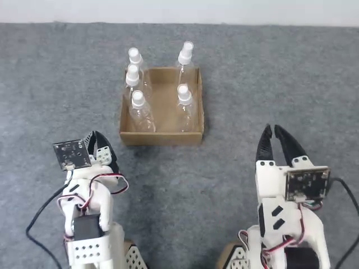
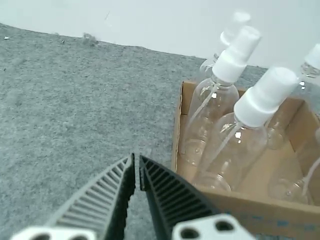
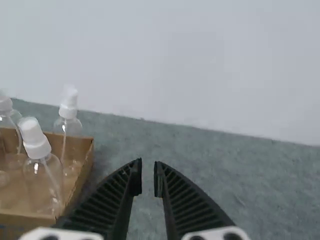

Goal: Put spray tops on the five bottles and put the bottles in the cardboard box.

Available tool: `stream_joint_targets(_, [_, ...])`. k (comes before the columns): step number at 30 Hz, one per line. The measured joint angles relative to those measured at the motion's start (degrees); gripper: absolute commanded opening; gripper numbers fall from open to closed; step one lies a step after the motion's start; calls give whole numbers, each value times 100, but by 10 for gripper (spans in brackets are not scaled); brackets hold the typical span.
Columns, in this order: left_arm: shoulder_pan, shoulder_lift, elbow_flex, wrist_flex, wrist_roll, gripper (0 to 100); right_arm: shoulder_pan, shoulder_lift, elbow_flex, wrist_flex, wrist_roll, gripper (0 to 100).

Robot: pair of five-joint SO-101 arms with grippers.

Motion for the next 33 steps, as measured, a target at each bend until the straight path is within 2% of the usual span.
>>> stream_joint_targets(9, [0, 0, 0, 88, 0, 12, 88, 0, 0, 844, 0, 6])
stream_joint_targets(24, [0, 0, 0, 167, 0, 12, 97, 18, 1196, 879, 0, 6])
stream_joint_targets(33, [0, 0, 0, 167, 0, 12, 97, 53, 2453, -9, 0, 6])
